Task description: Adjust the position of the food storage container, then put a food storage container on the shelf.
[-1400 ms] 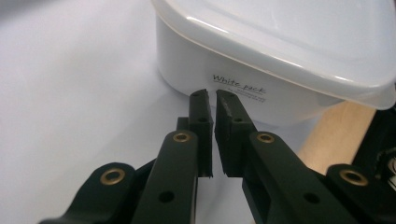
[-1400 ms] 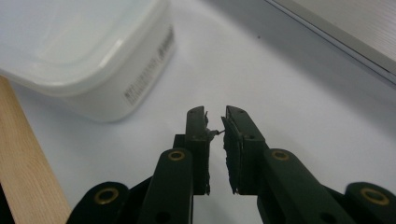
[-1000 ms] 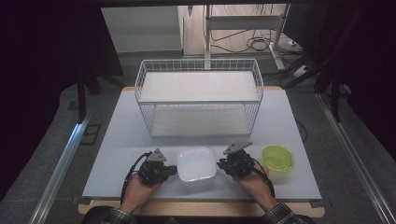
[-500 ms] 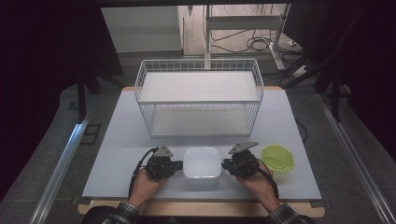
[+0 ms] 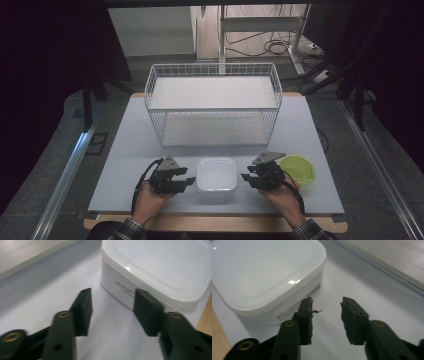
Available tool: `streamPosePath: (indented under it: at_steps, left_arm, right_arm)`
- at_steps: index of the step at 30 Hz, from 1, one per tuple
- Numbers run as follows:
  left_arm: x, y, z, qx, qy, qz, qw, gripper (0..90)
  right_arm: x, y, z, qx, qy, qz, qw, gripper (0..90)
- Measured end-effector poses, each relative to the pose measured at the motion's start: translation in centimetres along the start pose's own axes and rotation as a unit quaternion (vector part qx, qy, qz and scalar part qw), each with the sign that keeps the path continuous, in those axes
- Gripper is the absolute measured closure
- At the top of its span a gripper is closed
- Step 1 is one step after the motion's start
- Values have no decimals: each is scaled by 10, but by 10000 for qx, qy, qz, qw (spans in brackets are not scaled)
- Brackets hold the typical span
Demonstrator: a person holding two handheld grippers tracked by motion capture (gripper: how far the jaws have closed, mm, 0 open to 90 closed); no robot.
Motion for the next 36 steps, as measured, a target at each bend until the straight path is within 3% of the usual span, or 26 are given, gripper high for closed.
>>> streamPosePath:
  at_steps: [4, 8, 14, 18, 23, 29, 36]
  left_arm:
    - [-5, 12, 1, 107, 22, 212, 9997, 313]
    - [-11, 20, -2, 54, 128, 283, 9995, 205]
    - [-14, 26, -2, 146, 111, 310, 9994, 104]
    - [-17, 27, -1, 179, -35, 312, 9993, 82]
    - [-22, 27, 1, 148, -237, 340, 9990, 45]
    - [-24, 25, 0, 86, -175, 353, 9992, 23]
    - [-23, 23, 1, 151, -220, 449, 9986, 0]
  right_arm:
    - [-1, 4, 2, -31, -97, 124, 9999, 449]
    - [-1, 6, 2, -102, -114, 185, 9997, 352]
    - [-3, 7, 2, -162, -203, 282, 9993, 228]
    - [-3, 9, 1, -128, -279, 382, 9988, 172]
    - [-6, 10, -3, 76, -214, 469, 9986, 67]
    - [-8, 10, -4, 90, -185, 459, 9987, 43]
    - [-7, 9, -4, 68, -207, 489, 9986, 18]
Point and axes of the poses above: each handheld gripper's, and its own axes: y roughly backward along the jaws, x roughly out of its top, z roughly to its right, the point moved 2 cm from there along -y, roughly forward along the jaws, and after that the axes turned 5 degrees about y, right-handed, at the moved point
